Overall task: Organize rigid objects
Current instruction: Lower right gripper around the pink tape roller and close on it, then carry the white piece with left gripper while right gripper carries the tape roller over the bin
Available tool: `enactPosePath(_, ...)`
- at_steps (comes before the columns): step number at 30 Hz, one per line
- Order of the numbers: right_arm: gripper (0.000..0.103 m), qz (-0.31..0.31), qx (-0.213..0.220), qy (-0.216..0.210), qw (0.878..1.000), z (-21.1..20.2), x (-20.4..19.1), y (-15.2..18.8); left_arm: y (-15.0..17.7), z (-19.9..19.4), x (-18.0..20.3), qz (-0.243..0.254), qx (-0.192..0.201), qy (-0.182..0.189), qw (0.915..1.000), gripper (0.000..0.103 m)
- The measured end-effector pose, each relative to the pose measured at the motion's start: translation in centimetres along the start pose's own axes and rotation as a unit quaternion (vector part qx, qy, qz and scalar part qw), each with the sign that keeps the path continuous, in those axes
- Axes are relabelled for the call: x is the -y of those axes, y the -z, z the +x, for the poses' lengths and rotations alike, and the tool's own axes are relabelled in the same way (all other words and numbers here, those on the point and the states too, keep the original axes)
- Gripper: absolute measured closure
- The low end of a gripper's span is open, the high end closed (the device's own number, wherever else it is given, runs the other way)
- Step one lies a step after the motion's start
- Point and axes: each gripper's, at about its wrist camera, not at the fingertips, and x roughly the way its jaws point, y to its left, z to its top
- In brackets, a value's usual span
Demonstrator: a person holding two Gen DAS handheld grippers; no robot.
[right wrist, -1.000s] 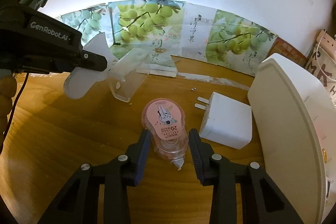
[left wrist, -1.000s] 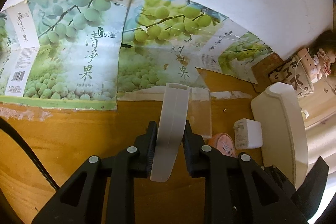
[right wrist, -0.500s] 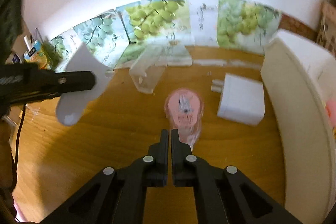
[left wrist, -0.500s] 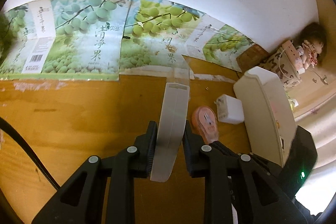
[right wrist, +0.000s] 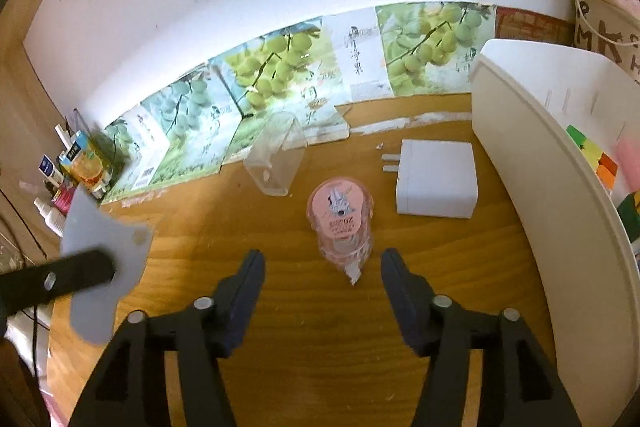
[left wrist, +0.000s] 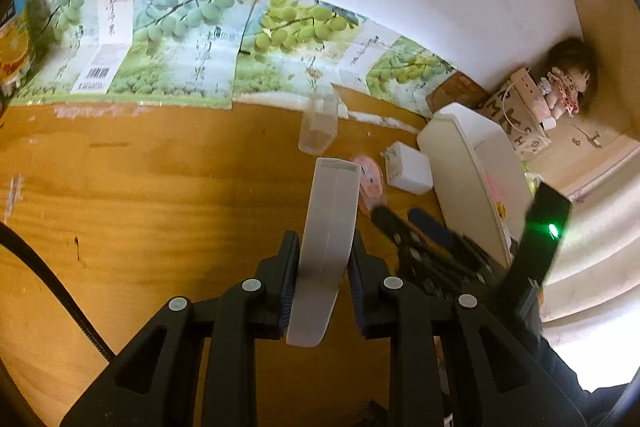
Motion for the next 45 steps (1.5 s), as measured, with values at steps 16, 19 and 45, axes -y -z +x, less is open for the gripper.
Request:
enactPosePath(16, 0.033, -0.104, -0.020, 0.051, 0.993, 5.8, -2.7, -2.0, 2.4, -2.4, 0.0, -0.018, 0.008, -0.001, 0.9998, 0.078)
enactPosePath(19, 0.030, -0.123, -0.023, 0.063, 0.990, 6.5, -3.3, -2.4, 2.7, -2.5, -0.1, -0.023, 0.008, -0.007, 0.9997, 0.078)
enactPosePath(45, 0.052, -0.161, -0.075, 0.020, 0.984, 2.9, -2.8, 0.3, 4.9, -4.2, 4.3, -0.037, 0.038, -0.027, 0.9982, 0.078)
